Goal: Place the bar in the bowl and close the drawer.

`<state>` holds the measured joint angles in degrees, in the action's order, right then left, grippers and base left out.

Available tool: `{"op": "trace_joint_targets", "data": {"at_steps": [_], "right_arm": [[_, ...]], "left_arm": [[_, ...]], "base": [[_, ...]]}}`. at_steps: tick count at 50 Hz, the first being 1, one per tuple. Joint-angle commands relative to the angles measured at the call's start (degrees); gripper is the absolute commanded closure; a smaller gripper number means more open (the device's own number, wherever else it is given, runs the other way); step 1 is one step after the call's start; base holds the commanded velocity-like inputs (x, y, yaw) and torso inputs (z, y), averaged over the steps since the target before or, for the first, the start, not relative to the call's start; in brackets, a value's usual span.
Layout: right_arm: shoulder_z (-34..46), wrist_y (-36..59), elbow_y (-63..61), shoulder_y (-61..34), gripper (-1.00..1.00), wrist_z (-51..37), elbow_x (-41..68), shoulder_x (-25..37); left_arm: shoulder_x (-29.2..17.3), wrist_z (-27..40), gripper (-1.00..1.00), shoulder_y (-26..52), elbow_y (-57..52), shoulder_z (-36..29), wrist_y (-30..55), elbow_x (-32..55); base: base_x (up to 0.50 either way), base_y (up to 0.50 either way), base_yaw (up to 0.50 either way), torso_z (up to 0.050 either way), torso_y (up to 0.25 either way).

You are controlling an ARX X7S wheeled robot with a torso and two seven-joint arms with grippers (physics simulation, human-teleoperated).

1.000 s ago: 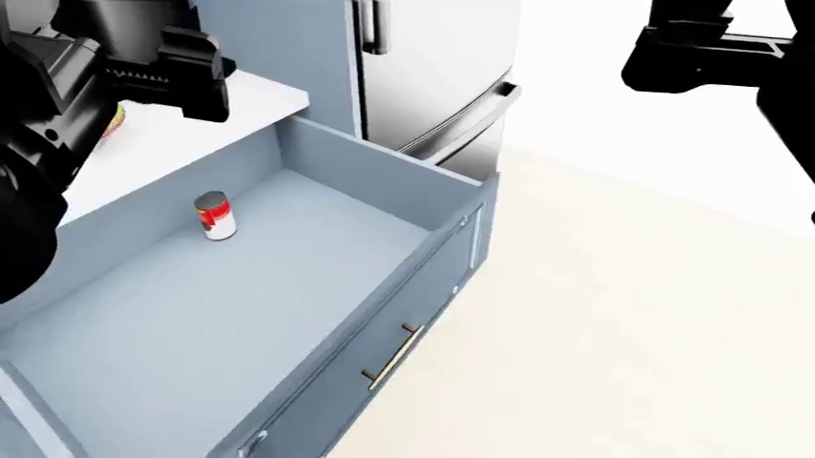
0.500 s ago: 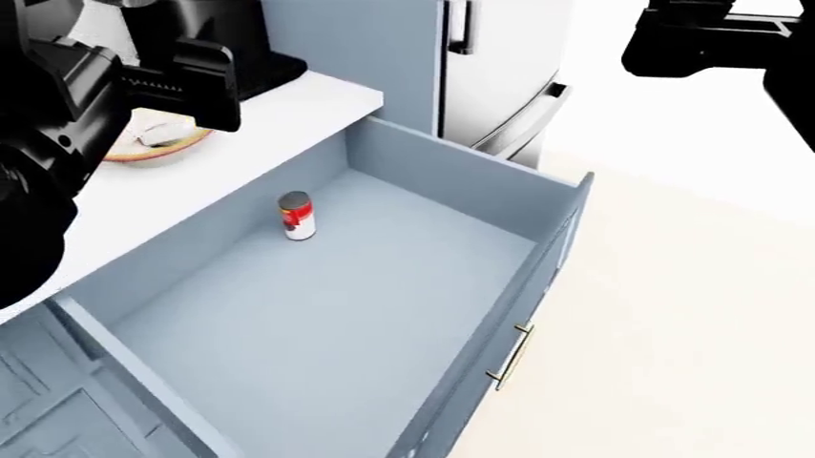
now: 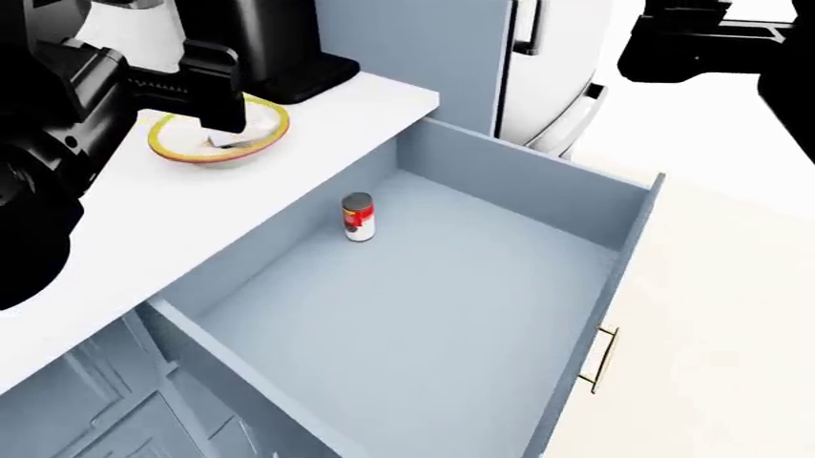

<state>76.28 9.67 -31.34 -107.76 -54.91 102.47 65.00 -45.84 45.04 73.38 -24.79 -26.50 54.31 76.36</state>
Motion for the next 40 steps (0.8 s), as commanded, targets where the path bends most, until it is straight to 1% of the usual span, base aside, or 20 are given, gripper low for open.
{"op": "trace_joint_targets", "data": {"at_steps": [1, 40], "right_arm": [[-0.08, -0.06, -0.2, 0.6, -1.0, 0.14, -0.56, -0.26], [-0.84, 0.4, -1.3, 1.66, -1.0, 0.55, -1.59, 0.46]], "left_arm": [[0.55, -0.34, -1.0, 0.27, -0.17, -0.6, 0.05, -0.17], [0.59, 0.0, -1.0, 0.67, -0.14, -0.79, -0.1, 0.13]], "base": [[0.06, -0.06, 0.0, 0.0, 0.0], [0.09, -0.12, 0.0, 0.0, 0.0]]}}
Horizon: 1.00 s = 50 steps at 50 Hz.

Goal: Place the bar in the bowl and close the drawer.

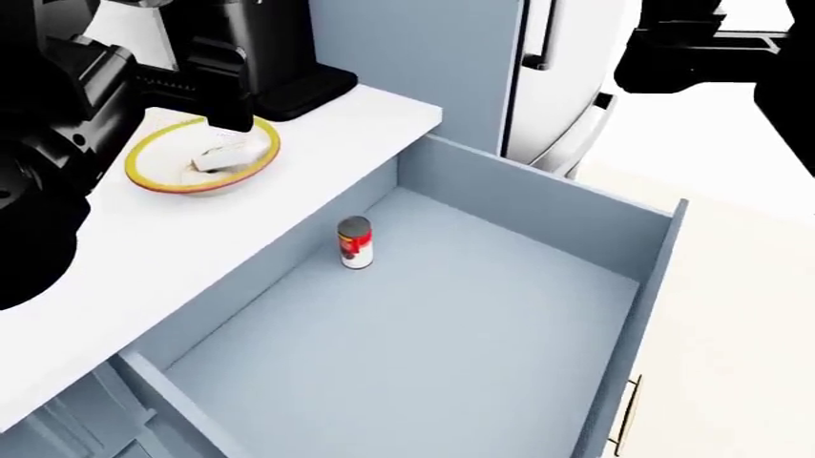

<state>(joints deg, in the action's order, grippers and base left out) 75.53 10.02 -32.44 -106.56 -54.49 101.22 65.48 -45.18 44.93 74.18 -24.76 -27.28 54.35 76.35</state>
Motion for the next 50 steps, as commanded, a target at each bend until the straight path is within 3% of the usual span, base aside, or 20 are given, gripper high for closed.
{"op": "trace_joint_targets", "data": {"at_steps": [1, 18, 27, 37, 50], "right_arm": [[-0.09, 0.05, -0.18, 0.52, -1.0, 0.16, -0.39, -0.03], [-0.45, 0.18, -1.59, 1.16, -1.0, 0.67, -0.22, 1.21], [0.24, 0.48, -2.63, 3.01, -1.0, 1.83, 0.93, 5.41], [2.32, 1.69, -7.62, 6.07, -1.0, -0.19, -4.84, 11.13], [9.0, -12.8, -12.12, 17.96, -1.0, 0.99, -16.98, 20.21]], "left_arm": [[-0.08, 0.08, -1.0, -0.12, -0.19, -0.01, -0.14, 0.16], [-0.26, 0.82, -1.0, 0.38, -1.01, 0.41, 0.09, 1.77], [-0.58, 1.27, -1.0, 0.09, -2.27, 1.26, -0.33, 3.57], [-1.09, 0.82, -1.0, -1.77, -2.69, 1.75, -1.74, 3.17], [-0.87, -0.34, -1.0, -3.57, -2.97, 1.93, -3.77, 1.62]], "base": [[0.1, -0.14, 0.0, 0.0, 0.0], [0.09, -0.12, 0.0, 0.0, 0.0], [0.0, 0.0, 0.0, 0.0, 0.0], [0.0, 0.0, 0.0, 0.0, 0.0], [0.0, 0.0, 0.0, 0.0, 0.0]]}}
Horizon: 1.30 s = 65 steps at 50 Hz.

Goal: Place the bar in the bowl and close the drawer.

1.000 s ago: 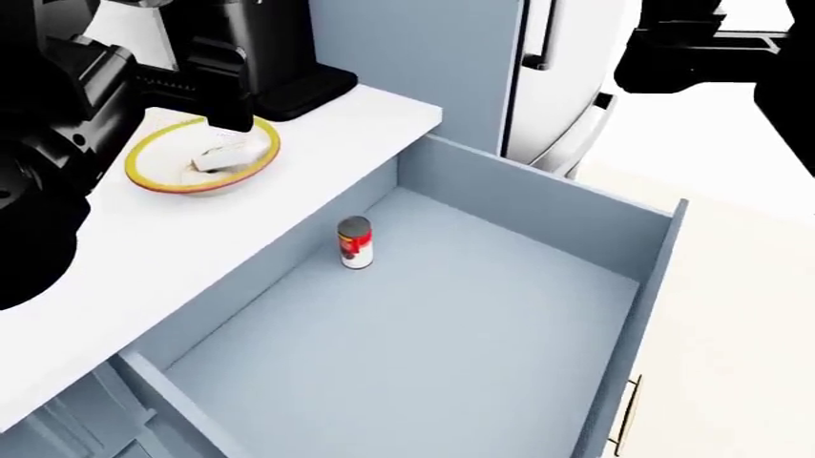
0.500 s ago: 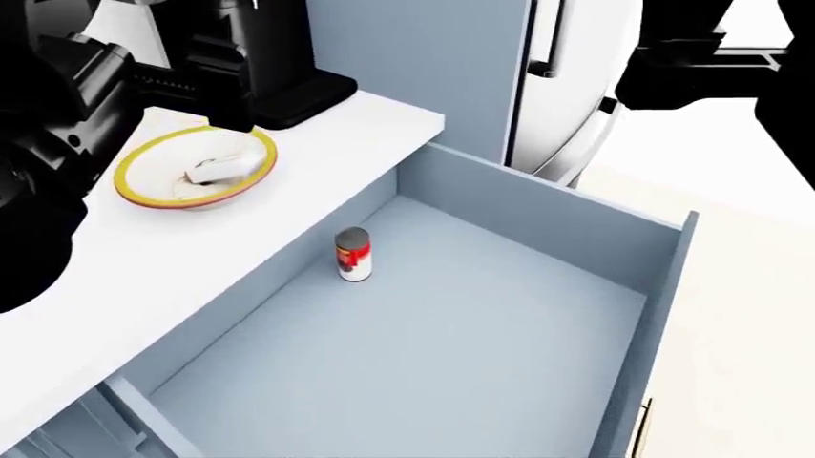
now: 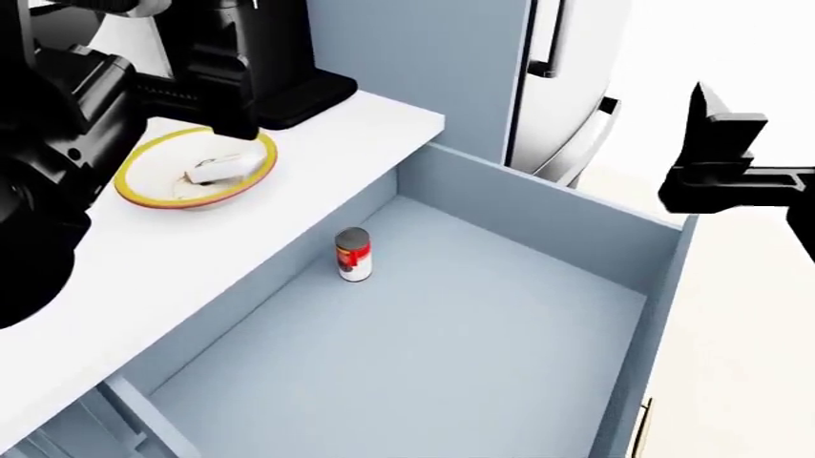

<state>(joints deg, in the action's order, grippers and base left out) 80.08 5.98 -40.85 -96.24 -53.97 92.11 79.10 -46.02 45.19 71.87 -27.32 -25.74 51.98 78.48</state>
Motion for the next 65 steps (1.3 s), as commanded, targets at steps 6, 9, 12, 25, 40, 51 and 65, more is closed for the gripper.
{"op": "trace_joint_targets", "data": {"at_steps": [6, 9, 12, 25, 40, 51, 65], "right_arm": [[8.53, -15.62, -3.98, 12.68, -1.0, 1.39, -13.81, 9.35], [11.13, -20.22, -3.17, 15.52, -1.0, 2.03, -17.03, 10.42], [13.09, -23.4, -2.34, 17.6, -1.0, 2.12, -19.49, 10.8], [20.6, -36.81, 3.2, 25.53, -1.0, 7.34, -25.23, 10.03], [26.76, -47.26, 9.7, 33.21, -1.0, 6.24, -33.32, 8.36], [29.15, -53.42, 13.37, 36.68, -1.0, 4.82, -34.89, 7.02], [32.13, -61.75, 24.76, 43.73, -1.0, 5.29, -34.04, -1.4]], "left_arm": [[-0.2, -0.13, -1.0, -0.32, -0.65, 0.58, -0.89, 0.31], [0.06, 0.14, -1.0, -0.21, -1.13, 0.36, -0.74, 0.49], [0.25, 0.15, -1.0, -0.26, -1.24, 0.18, -0.78, 0.36], [0.65, -0.07, -1.0, -0.96, -0.86, -0.41, -1.07, -0.32], [0.57, -0.58, -1.0, -2.68, -0.73, 0.02, -2.43, -0.11], [-0.24, -0.52, -1.0, -3.04, -1.04, 0.37, -2.6, 0.12], [-0.39, -0.45, -1.0, -4.18, -1.54, 0.23, -3.16, -0.29]], "base": [[0.0, 0.0, 0.0, 0.0, 0.0], [0.0, 0.0, 0.0, 0.0, 0.0], [0.0, 0.0, 0.0, 0.0, 0.0], [0.0, 0.0, 0.0, 0.0, 0.0], [0.0, 0.0, 0.0, 0.0, 0.0], [0.0, 0.0, 0.0, 0.0, 0.0], [0.0, 0.0, 0.0, 0.0, 0.0]]}}
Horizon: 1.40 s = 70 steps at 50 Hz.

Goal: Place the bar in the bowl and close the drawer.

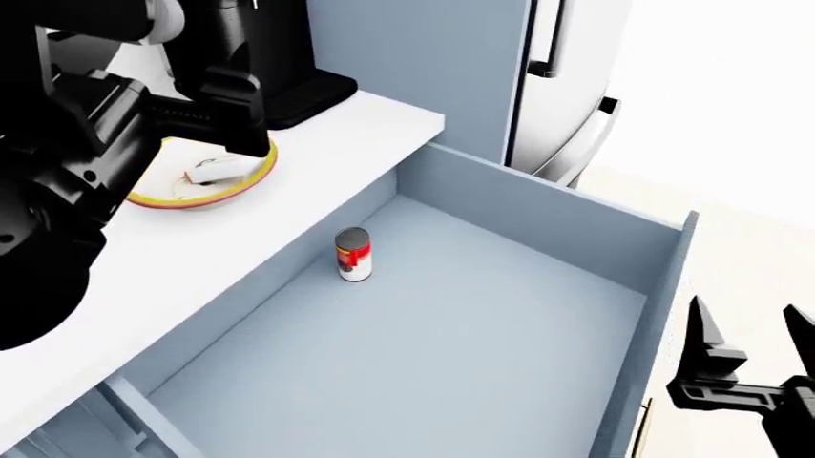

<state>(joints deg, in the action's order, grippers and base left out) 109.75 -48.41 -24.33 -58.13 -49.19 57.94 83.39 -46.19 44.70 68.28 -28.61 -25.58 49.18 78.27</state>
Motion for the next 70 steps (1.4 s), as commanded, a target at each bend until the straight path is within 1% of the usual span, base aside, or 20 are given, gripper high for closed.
{"op": "trace_joint_targets", "data": {"at_steps": [1, 5, 9, 11, 14, 17, 24, 27, 38, 46, 52, 59, 70], "right_arm": [[2.58, -8.15, 9.38, 6.35, -1.0, 0.7, 0.27, -6.57], [3.16, -6.36, 13.29, 8.09, -1.0, 0.03, -2.76, -10.03], [1.99, -11.19, 18.22, 12.32, -1.0, 1.59, -0.42, -12.09], [-3.62, -11.49, 19.35, 17.6, -1.0, 3.48, 0.5, -11.93], [-14.16, -11.51, 20.1, 26.81, -1.0, 6.74, 1.9, -11.22], [-21.77, -11.47, 20.44, 33.4, -1.0, 8.8, 2.65, -10.84], [-32.66, -11.39, 21.1, 42.98, -1.0, 11.33, 3.31, -11.08], [-35.84, -11.21, 21.33, 45.71, -1.0, 12.09, 3.6, -11.34], [-41.8, -10.83, 23.78, 51.62, -1.0, 14.31, 4.82, -13.21], [-44.99, -10.43, 30.95, 54.52, -1.0, 19.25, 8.16, -18.56], [-45.89, -8.77, 33.75, 54.52, -1.0, 21.55, 9.22, -21.1], [-47.11, -8.21, 36.31, 54.64, -1.0, 22.03, 9.85, -23.25], [-48.1, -5.31, 42.84, 53.06, -1.0, 26.59, 12.61, -29.11]], "left_arm": [[-0.2, -0.02, -1.0, -0.68, -0.18, 0.04, -0.44, -0.17], [-0.16, -0.09, -1.0, -0.87, -0.08, 0.0, -0.56, -0.22], [-0.13, -0.06, -1.0, -0.83, -0.1, 0.02, -0.6, -0.11], [-0.14, -0.13, -1.0, -0.96, -0.02, 0.01, -0.7, -0.24], [-0.05, -0.15, -1.0, -0.96, 0.1, -0.07, -0.74, -0.33], [0.13, -0.17, -1.0, -0.76, 0.2, -0.18, -0.67, -0.35], [0.16, -0.12, -1.0, -0.78, 0.18, -0.26, -0.69, -0.35], [0.12, -0.12, -1.0, -0.74, 0.18, -0.24, -0.7, -0.31], [0.06, -0.34, -1.0, -1.37, 0.12, -0.35, -1.11, -0.69], [-0.13, -0.35, -1.0, -2.05, 0.1, -0.41, -1.47, -1.14], [0.19, -0.59, -1.0, -2.39, 0.28, -0.7, -1.72, -1.57], [0.14, -0.83, -1.0, -2.74, 0.33, -0.74, -2.0, -1.8], [0.08, -0.77, -1.0, -3.03, 0.22, -0.63, -2.28, -1.67]], "base": [[0.0, 0.0, 0.0, 0.0, 0.0], [0.0, 0.0, 0.0, 0.0, 0.0], [0.0, 0.0, 0.0, 0.0, 0.0], [0.0, 0.0, 0.0, 0.0, 0.0], [0.0, 0.0, 0.0, 0.0, 0.0], [0.0, 0.0, 0.0, 0.0, 0.0], [0.0, 0.0, 0.0, 0.0, 0.0], [0.0, 0.0, 0.0, 0.0, 0.0], [0.0, 0.0, 0.0, 0.0, 0.0], [0.0, 0.0, 0.0, 0.0, 0.0], [0.0, 0.0, 0.0, 0.0, 0.0], [0.0, 0.0, 0.0, 0.0, 0.0], [0.0, 0.0, 0.0, 0.0, 0.0]]}}
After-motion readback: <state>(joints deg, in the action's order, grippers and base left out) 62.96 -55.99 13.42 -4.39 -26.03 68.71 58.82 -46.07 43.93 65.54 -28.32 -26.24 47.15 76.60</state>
